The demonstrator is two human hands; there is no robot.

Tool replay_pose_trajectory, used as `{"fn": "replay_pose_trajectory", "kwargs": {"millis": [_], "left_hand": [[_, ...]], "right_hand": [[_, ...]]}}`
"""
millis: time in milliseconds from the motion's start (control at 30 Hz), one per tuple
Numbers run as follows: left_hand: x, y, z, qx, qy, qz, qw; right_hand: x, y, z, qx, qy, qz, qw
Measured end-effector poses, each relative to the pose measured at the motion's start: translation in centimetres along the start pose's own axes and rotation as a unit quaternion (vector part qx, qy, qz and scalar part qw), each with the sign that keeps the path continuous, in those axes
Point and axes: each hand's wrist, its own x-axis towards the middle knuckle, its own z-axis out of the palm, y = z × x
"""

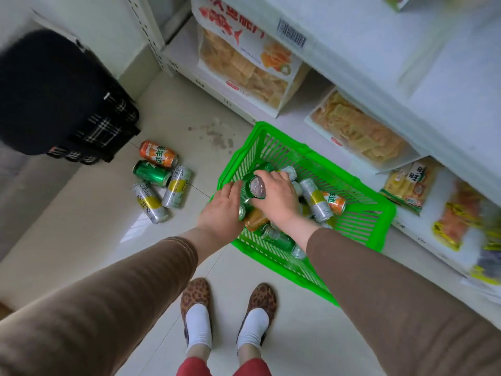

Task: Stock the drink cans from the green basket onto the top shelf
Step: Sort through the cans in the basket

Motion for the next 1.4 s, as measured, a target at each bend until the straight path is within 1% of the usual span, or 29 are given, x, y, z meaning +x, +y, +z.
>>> {"fn": "replay_pose_trajectory", "kwargs": {"millis": [67,167,267,400,500,633,700,833,933,1067,1200,1400], "left_hand": [[-2.1,2.4,-4.8,-0.011,0.018,0.008,1.0],[-6.3,6.4,-13.4,-0.025,0.06,0.033,0.997],[-11.3,10.5,-22.3,-0.041,0.102,0.071,0.991],[-17.9,15.8,-32.8,-0.057,0.168,0.135,0.975],[-21.7,19.6,-38.9,-0.053,0.212,0.189,0.957],[-24.1,24.3,-44.9,-0.048,0.26,0.237,0.935],[-24.1,26.5,-47.0,-0.039,0.276,0.252,0.927],[-21.5,30.9,-49.9,-0.024,0.284,0.249,0.926],[-18.2,34.3,-51.6,-0.006,0.293,0.239,0.926],[-13.0,38.2,-53.5,-0.002,0.285,0.22,0.933],[-8.4,40.4,-55.2,-0.033,0.28,0.189,0.941],[-3.0,42.5,-58.1,-0.046,0.294,0.15,0.943]], "right_hand": [[-2.0,-1.5,-5.9,0.034,0.025,0.01,0.999],[-6.0,-4.8,-16.6,0.084,0.071,0.024,0.994],[-10.9,-9.1,-27.7,0.119,0.114,0.035,0.986],[-17.2,-14.6,-41.0,0.153,0.187,0.021,0.97],[-21.0,-17.5,-49.2,0.2,0.23,0.007,0.952],[-23.2,-19.0,-57.4,0.229,0.293,-0.011,0.928],[-23.0,-18.8,-60.5,0.226,0.311,-0.001,0.923],[-20.6,-17.0,-64.9,0.207,0.321,0.042,0.923],[-17.2,-14.7,-66.9,0.205,0.33,0.049,0.92],[-12.0,-12.3,-69.4,0.232,0.354,0.05,0.905],[-7.5,-10.6,-71.2,0.258,0.38,0.046,0.887],[-1.2,-8.8,-74.2,0.303,0.401,0.07,0.862]]}}
